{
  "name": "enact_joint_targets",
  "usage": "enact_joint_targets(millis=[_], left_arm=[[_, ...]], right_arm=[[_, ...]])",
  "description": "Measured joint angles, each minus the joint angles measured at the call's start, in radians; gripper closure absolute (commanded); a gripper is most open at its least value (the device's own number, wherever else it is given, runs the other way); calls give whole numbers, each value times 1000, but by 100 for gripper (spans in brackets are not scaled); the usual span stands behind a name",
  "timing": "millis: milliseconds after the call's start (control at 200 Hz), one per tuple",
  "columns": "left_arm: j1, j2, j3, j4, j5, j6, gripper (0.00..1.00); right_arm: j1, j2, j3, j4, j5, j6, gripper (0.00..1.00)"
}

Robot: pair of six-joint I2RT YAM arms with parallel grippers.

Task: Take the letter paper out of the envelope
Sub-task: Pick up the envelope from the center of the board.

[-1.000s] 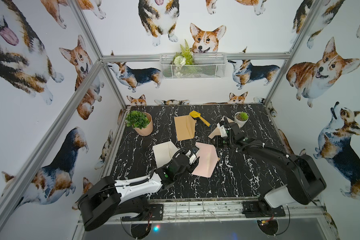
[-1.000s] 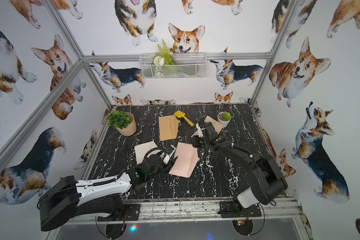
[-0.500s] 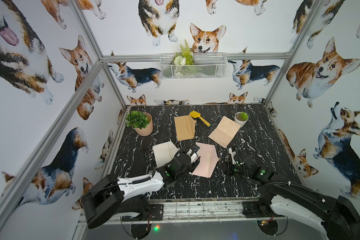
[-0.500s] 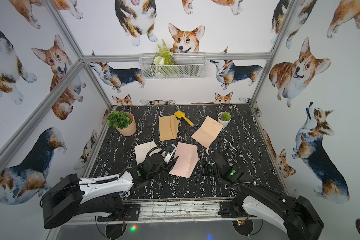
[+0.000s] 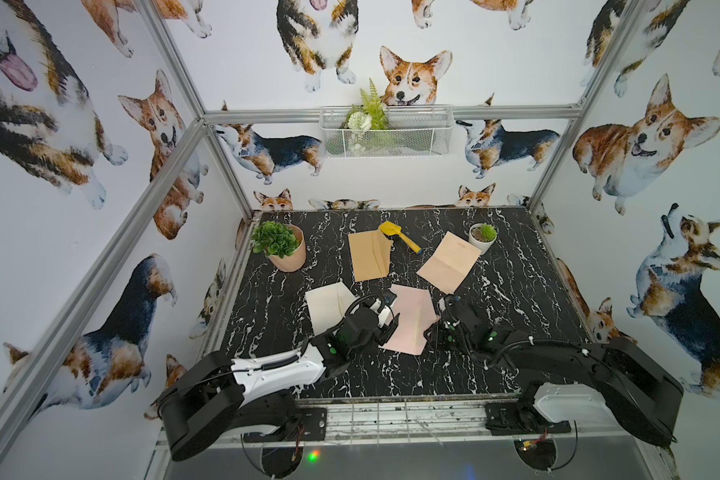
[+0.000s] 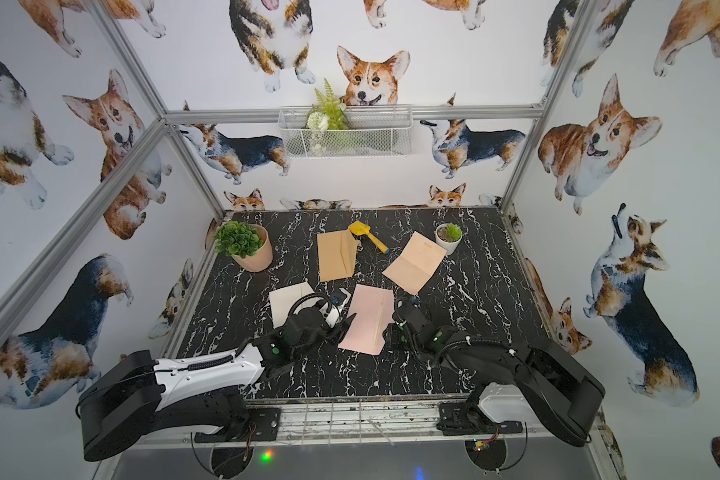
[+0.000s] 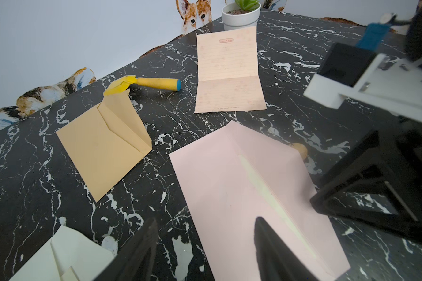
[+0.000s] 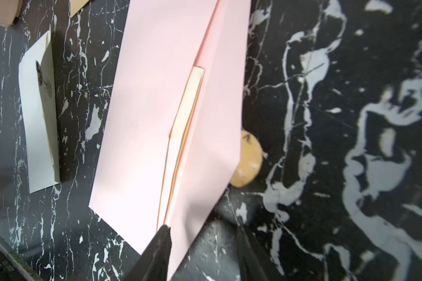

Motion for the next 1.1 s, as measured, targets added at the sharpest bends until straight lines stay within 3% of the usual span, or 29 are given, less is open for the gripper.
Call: enact_joint_targets(millis=[250, 315, 440, 521, 691, 826, 1096], left_arm=[[2, -2, 0, 0, 0, 0, 33], [2, -2, 0, 0, 0, 0, 33], [5, -2, 0, 0, 0, 0, 33], [5, -2, 0, 0, 0, 0, 32], [22, -1, 0, 0, 13, -7, 31], [80, -20, -33, 25, 88, -53, 30], [182, -176, -145, 127, 242, -93, 27]], right_arm=[[2, 125, 32, 128, -14, 3, 57], [5, 137, 32, 149, -19, 3, 66], [9, 120, 26, 159, -21, 3, 91], [10, 76, 23, 159, -3, 3, 99], [11, -57, 20, 126, 50, -26, 100], [11, -211, 3, 96, 77, -83, 100], [11, -479, 21, -35, 101, -218, 100]])
